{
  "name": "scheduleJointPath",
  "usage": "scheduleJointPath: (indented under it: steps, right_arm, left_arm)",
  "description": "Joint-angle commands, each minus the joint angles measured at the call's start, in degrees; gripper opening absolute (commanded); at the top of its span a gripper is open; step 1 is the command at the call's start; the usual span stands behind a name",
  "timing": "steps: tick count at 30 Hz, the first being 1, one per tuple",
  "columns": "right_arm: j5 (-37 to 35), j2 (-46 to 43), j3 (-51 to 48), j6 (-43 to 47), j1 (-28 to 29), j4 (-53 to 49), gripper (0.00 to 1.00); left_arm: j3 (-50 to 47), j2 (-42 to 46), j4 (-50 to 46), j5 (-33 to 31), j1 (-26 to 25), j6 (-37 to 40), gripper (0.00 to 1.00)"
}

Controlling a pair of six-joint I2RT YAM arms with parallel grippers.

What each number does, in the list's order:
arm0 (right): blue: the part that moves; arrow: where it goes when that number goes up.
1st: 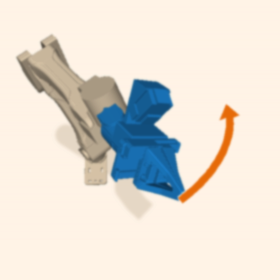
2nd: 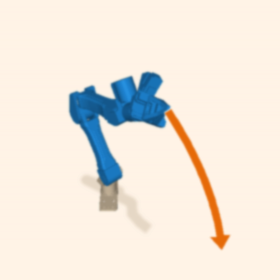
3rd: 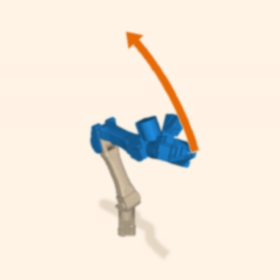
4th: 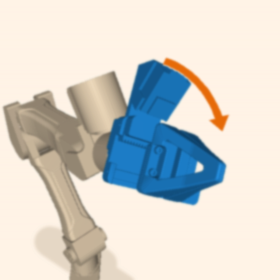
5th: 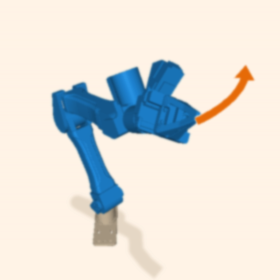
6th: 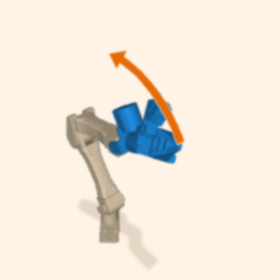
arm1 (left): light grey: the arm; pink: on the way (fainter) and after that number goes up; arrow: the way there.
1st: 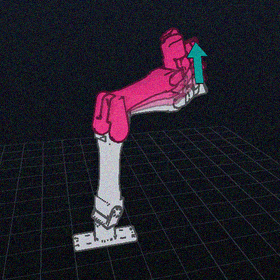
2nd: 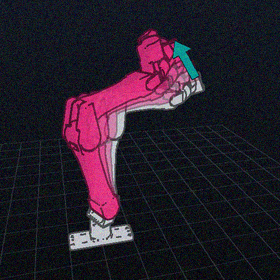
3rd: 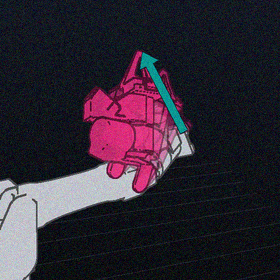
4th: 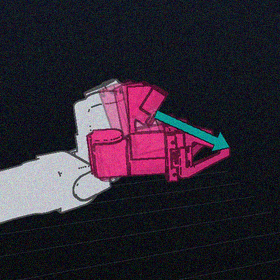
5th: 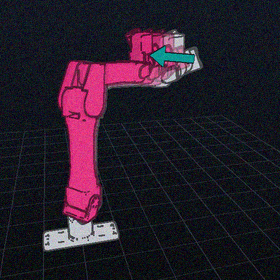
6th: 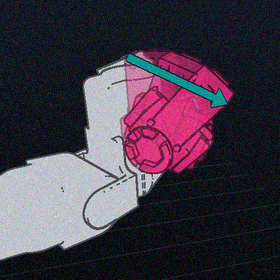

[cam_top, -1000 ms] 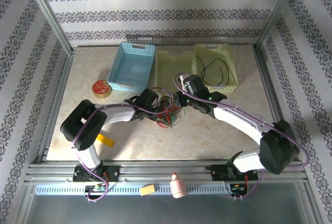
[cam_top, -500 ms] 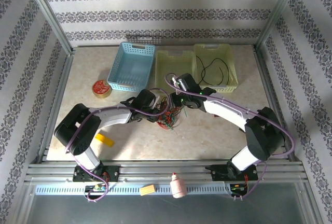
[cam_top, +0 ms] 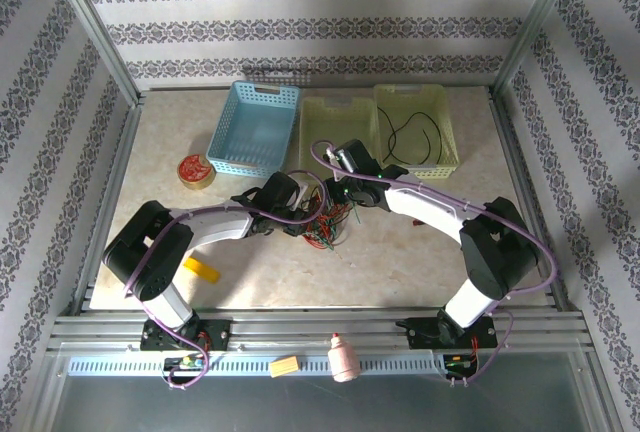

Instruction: Untangle the cables

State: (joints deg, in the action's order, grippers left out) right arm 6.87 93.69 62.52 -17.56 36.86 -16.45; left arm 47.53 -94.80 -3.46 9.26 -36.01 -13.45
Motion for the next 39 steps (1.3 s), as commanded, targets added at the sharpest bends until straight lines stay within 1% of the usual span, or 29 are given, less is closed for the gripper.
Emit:
scheduleJointPath:
  steps: [1,10,19,23,24,25,27,28,29,31,35,39]
  right_arm:
    - [-1.88,0.09,1.51,1.34,-0.17,0.12,0.35]
    - [-2.91,-0.78,1.28,1.99,-1.95,-0.98,0.35]
    - [-1.16,-0.88,-1.79,1.17,-0.19,-1.28,0.33]
    - [-0.9,-1.03,-3.5,-0.62,-0.03,-0.12,0.29]
    - [-0.96,-1.11,-3.65,-0.79,-0.11,0.16,0.27]
    - [-1.07,-1.29,-3.67,-0.96,-0.12,0.13,0.22]
    - [-0.46,-1.88,-3.79,-1.45,-0.88,0.19,0.1]
    - [-0.01,-2.3,-3.77,-1.82,-1.41,0.12,0.06]
    - [0.73,-2.81,-4.05,-2.4,-2.06,0.36,0.03]
    - [1.76,-4.03,-5.06,-3.58,-3.49,1.1,0.0]
    - [2.8,-7.91,-7.8,-5.74,-6.3,2.51,0.0]
    - [0.84,-14.32,-11.26,-7.16,-8.08,5.2,0.0]
  left_arm:
    - [0.18,-0.42,-0.97,0.89,-0.2,0.43,0.37]
    - [0.77,-1.35,-1.37,1.38,-0.22,0.62,0.37]
    - [1.45,-2.38,-1.58,2.04,-0.19,0.97,0.36]
    - [1.78,-3.08,-1.59,2.39,-0.28,1.13,0.33]
    - [1.93,-3.27,-1.64,2.58,-0.27,1.15,0.3]
    - [2.07,-3.52,-1.85,2.61,-0.27,1.24,0.25]
    - [2.52,-3.94,-2.3,2.29,-0.29,1.32,0.07]
    - [2.61,-4.15,-2.37,1.97,-0.2,1.28,0.02]
    - [2.66,-4.33,-2.39,1.55,-0.2,1.24,0.0]
    - [2.56,-4.42,-2.42,0.71,-0.2,1.06,0.0]
    - [2.13,-4.07,-2.27,-0.67,-0.21,0.71,0.0]
    - [1.86,-3.98,-2.39,-1.52,-0.25,0.53,0.0]
